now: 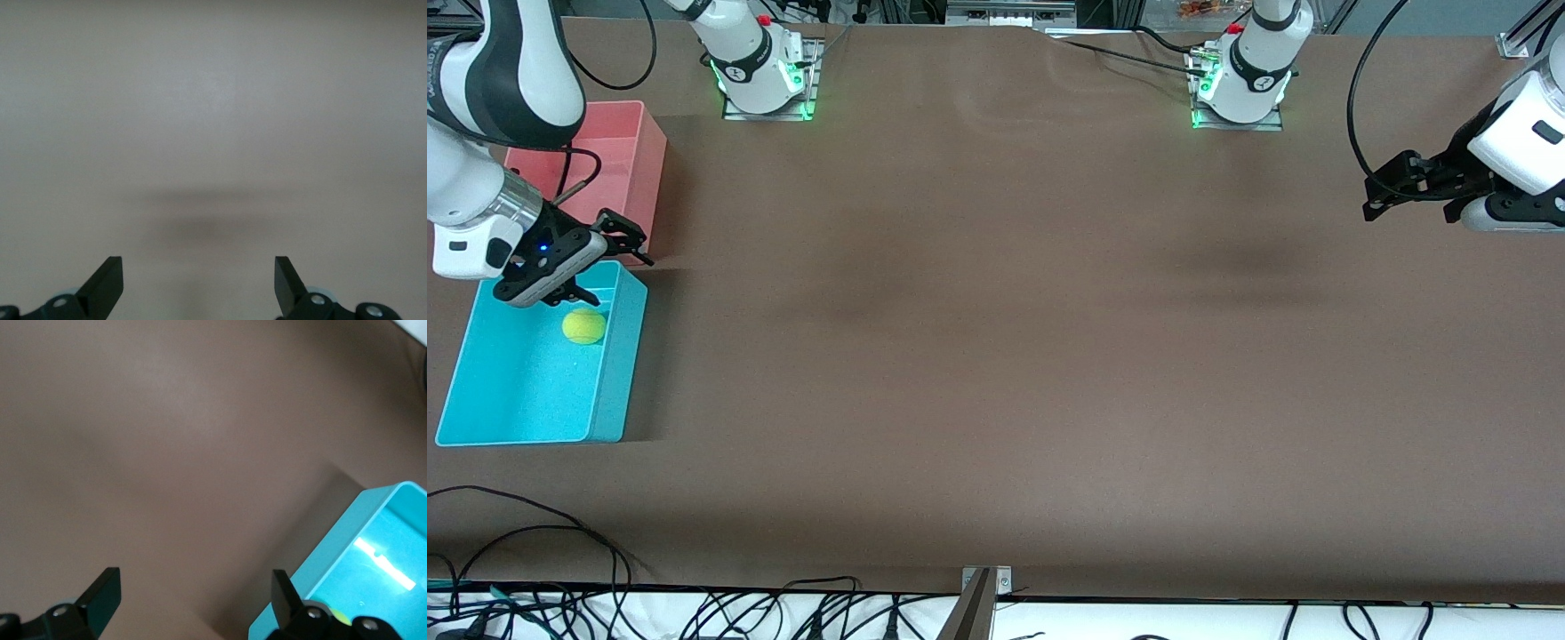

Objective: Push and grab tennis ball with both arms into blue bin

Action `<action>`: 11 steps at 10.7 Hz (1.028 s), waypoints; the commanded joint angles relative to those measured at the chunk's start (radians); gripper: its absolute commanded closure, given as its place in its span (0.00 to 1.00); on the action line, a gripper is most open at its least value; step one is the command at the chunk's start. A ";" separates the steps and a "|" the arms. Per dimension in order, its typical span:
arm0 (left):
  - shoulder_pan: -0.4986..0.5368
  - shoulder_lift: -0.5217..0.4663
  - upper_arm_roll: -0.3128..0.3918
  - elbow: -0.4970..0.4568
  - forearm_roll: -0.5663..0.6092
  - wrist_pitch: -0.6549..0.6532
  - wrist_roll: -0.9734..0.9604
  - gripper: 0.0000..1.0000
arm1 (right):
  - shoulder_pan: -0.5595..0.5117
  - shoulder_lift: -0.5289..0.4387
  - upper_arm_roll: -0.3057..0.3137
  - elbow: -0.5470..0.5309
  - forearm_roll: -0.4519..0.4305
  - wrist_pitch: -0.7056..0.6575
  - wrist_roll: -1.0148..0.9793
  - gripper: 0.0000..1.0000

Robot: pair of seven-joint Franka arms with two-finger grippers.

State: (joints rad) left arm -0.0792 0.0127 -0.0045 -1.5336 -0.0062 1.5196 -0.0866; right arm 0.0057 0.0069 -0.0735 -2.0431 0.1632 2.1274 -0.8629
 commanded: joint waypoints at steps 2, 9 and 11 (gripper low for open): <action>0.007 0.012 -0.003 0.030 -0.012 -0.022 -0.004 0.00 | 0.022 0.001 -0.005 0.090 0.004 -0.084 0.192 0.00; 0.007 0.012 -0.003 0.030 -0.012 -0.022 -0.004 0.00 | 0.074 0.001 0.012 0.320 -0.178 -0.366 0.666 0.00; 0.007 0.012 -0.003 0.030 -0.012 -0.022 -0.004 0.00 | 0.077 0.031 0.026 0.438 -0.183 -0.511 0.787 0.00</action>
State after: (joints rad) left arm -0.0788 0.0127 -0.0037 -1.5336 -0.0062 1.5193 -0.0866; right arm 0.0778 0.0040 -0.0641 -1.7420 0.0027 1.7693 -0.2044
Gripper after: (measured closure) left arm 0.000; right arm 0.000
